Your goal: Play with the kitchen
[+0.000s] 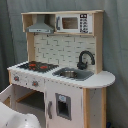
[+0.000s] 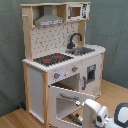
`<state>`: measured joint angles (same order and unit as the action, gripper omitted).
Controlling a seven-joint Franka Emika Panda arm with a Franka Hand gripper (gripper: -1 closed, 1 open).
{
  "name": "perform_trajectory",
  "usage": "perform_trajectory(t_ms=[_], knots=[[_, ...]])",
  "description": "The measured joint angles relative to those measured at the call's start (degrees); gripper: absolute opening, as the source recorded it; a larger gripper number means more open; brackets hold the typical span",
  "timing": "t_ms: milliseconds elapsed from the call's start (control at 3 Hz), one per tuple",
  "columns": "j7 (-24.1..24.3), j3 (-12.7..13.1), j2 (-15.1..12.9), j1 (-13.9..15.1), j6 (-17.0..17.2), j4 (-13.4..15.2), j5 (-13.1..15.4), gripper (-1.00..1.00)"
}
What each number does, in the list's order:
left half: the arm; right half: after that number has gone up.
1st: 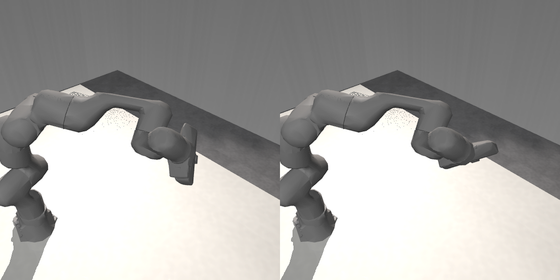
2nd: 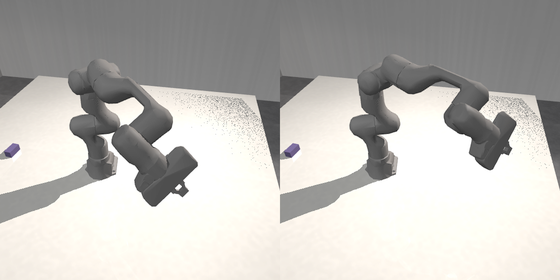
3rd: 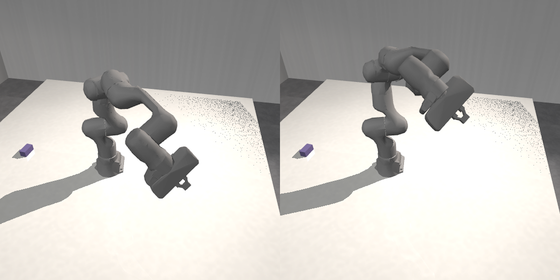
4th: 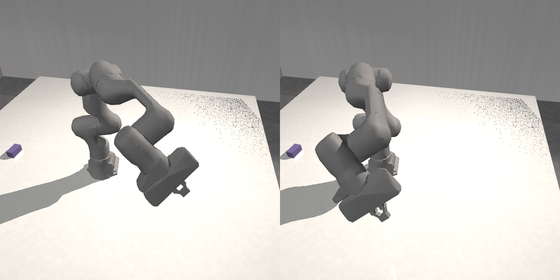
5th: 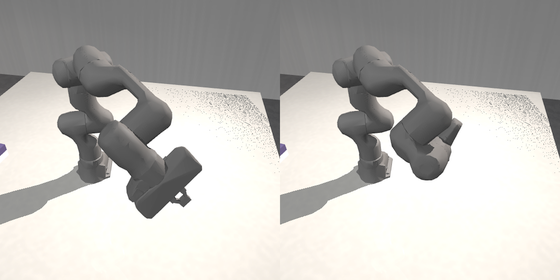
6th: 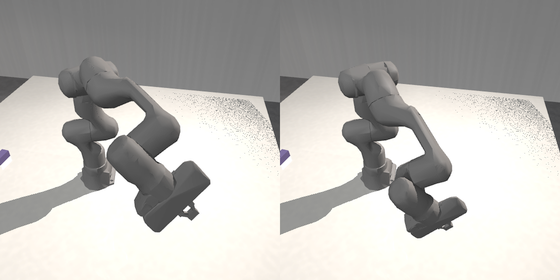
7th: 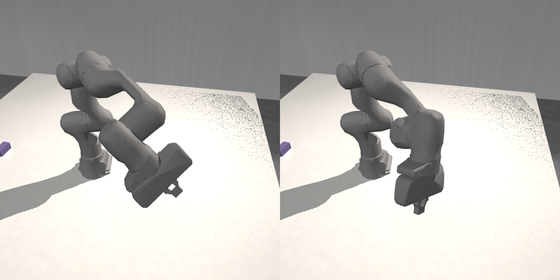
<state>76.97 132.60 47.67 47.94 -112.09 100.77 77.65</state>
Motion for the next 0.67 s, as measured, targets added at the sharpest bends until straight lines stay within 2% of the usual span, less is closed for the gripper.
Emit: perform_trajectory(t_ms=[333, 667], knots=[[6.00, 1.29, 1.04, 1.13, -0.18, -0.19, -2.03, 1.00], [11.43, 1.81, 1.12, 2.48, -0.47, 0.90, -4.30, 1.00]])
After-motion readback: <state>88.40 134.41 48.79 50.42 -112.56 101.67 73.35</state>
